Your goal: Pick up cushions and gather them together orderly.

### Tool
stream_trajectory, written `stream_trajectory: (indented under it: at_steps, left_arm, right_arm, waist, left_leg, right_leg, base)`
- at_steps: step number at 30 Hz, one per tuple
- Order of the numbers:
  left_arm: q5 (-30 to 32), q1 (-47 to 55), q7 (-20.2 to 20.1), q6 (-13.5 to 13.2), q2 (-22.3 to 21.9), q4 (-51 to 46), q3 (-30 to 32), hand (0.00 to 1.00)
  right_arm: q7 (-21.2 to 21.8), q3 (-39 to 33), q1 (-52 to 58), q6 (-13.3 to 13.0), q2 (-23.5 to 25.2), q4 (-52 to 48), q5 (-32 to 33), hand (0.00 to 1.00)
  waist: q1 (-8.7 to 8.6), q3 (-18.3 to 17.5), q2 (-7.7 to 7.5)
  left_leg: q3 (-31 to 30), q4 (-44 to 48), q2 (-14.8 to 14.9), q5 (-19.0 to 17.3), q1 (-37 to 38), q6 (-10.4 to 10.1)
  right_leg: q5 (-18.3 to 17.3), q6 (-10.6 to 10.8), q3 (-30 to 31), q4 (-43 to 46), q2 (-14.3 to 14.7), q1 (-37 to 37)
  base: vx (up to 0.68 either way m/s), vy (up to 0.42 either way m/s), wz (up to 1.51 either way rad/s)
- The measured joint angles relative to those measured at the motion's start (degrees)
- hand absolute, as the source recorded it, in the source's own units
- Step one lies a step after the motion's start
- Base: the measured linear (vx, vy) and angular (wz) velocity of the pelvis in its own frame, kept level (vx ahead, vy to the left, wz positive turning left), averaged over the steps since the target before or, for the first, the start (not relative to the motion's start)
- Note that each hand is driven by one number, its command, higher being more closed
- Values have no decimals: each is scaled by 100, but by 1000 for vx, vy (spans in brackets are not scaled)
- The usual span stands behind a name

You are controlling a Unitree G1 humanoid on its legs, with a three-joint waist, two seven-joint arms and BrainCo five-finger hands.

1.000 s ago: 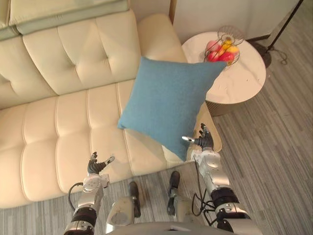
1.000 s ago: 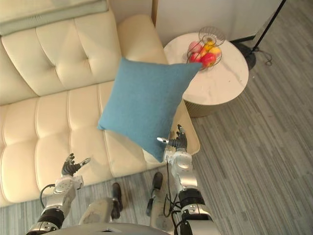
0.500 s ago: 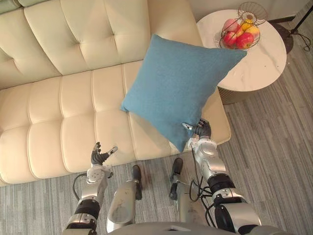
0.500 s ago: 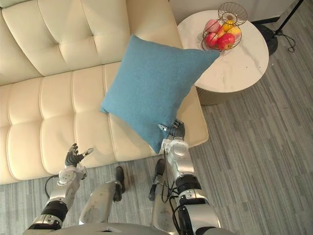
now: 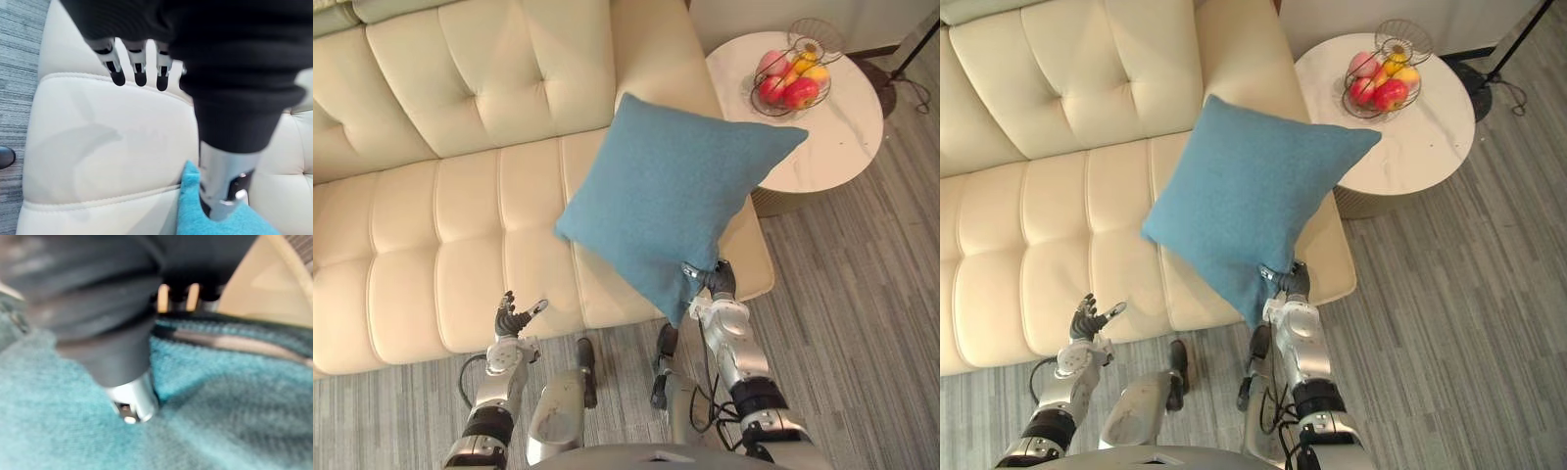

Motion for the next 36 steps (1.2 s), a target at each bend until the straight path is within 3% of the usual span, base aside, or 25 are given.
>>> stream_trajectory:
  at_steps: [4, 9, 16, 21, 30, 36]
  left_arm:
    - [-3, 4, -220, 64, 84, -219, -7, 0]
    - [-4, -182, -460, 79, 500, -635, -14, 0]
    - [1, -422, -620, 79, 800, -647, -119, 0]
    - [121, -791, -725, 95, 813, -169, -524, 0]
    - [122, -1553, -723, 131, 547, 270, -1223, 0]
    - [219, -2250, -658, 175, 260, 314, -1614, 0]
  right_arm:
    - [220, -251, 265, 4, -29, -75, -245, 100]
    - [437, -305, 367, 116, -240, -92, -557, 100]
    - [615, -509, 339, 203, -542, -348, -760, 100]
    - [619, -595, 154, 220, -696, -542, -759, 100]
    - [572, -625, 117, 234, -695, -1609, -750, 100]
    - [257, -607, 106, 231, -689, -2562, -666, 100]
  waist:
    - [-137, -19, -33]
    - [-244, -113, -196]
    - [-351, -126, -217]
    - [-447, -126, -230]
    - [-382, -70, -246]
    - [-354, 324, -272]
  left_leg:
    - [102, -117, -18, -1, 166, -1]
    - [180, -107, -21, -8, 174, 9]
    - [343, 202, -17, -172, -147, 73]
    - [457, 594, 9, -234, -662, 162]
    - [571, 1535, 240, -606, -1581, 296]
    - [735, 1927, 369, -768, -2140, 346]
  right_leg:
    - [14, 13, 88, -58, 5, 82]
    - [105, 45, 204, -154, 8, 88]
    - [254, 100, 441, -221, -14, -151]
    - [394, 125, 580, -183, -31, -588]
    - [388, 109, 710, 326, -7, -1362]
    - [327, 50, 805, 640, -18, -1954]
  base:
    - [51, 16, -11]
    - [12, 9, -8]
    - [-52, 23, -12]
    - [-50, 25, -12]
    - [-83, 20, -6]
    - [-81, -11, -6]
